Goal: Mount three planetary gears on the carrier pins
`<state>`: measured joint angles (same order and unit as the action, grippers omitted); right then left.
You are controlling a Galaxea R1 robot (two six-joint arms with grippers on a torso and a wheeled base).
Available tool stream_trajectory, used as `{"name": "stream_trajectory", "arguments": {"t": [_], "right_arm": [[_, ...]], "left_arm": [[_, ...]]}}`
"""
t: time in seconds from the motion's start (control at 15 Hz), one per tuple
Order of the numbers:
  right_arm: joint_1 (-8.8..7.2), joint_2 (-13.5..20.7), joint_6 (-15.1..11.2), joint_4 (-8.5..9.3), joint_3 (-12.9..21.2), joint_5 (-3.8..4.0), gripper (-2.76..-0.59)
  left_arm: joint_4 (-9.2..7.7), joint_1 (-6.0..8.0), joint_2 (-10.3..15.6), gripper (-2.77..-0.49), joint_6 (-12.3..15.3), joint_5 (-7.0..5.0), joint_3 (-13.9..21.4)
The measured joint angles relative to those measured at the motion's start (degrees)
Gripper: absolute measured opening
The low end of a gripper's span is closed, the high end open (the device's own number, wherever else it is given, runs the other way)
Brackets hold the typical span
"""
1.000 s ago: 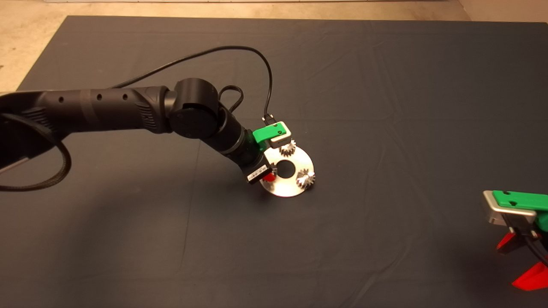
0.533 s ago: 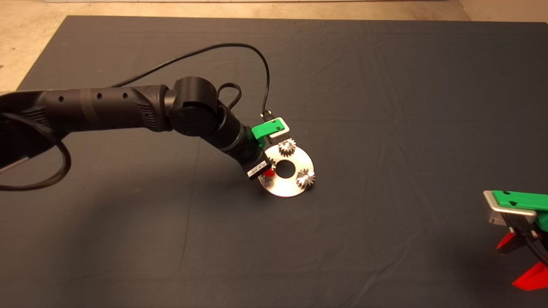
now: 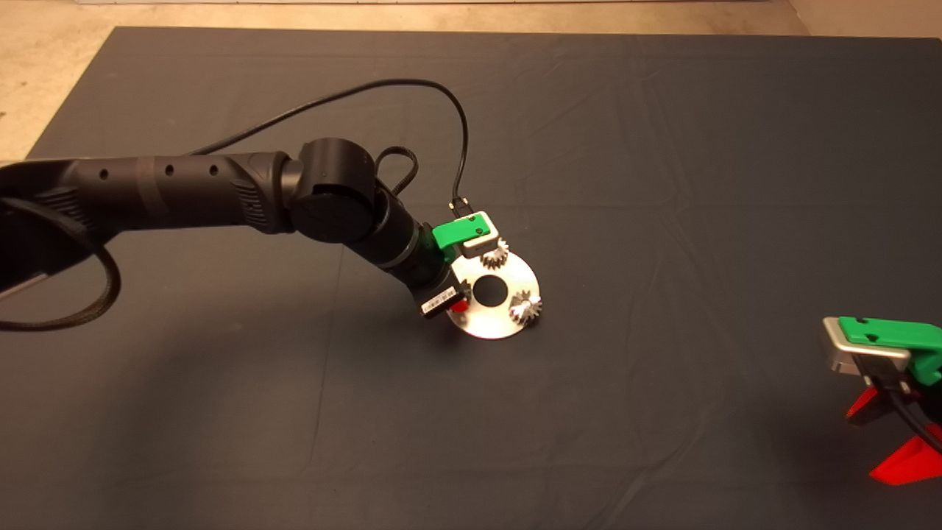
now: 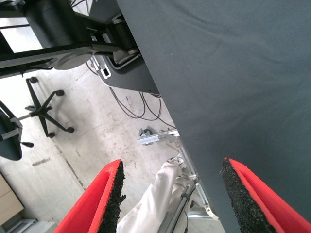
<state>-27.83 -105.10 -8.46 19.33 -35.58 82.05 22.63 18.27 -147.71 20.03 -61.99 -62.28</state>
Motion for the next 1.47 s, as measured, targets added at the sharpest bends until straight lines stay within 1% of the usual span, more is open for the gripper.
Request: {"name": "stream_trajectory", "arguments": {"t": [0.2,0.4,0.93,1.47], "right_arm": [[0.00,-0.23,0.00,0.00,-0.02,0.01,-1.88],[0.00,-0.50,0.00,-0.01,-0.22,0.02,-1.88],[0.01,-1.29,0.00,-0.01,-0.61,-0.02,-1.88],[0.00,-1.27,0.00,-0.01,-0.63,0.00,-1.88]], "left_arm": [[0.02,0.00,0.24,-2.41,0.02,-0.39,0.33],[-0.06,0.00,0.74,-2.41,0.04,-0.33,0.64],[-0.05,0.00,0.55,-2.41,0.41,-0.57,0.64],[-0.05,-0.02,0.55,-2.41,0.40,-0.55,0.64]]}}
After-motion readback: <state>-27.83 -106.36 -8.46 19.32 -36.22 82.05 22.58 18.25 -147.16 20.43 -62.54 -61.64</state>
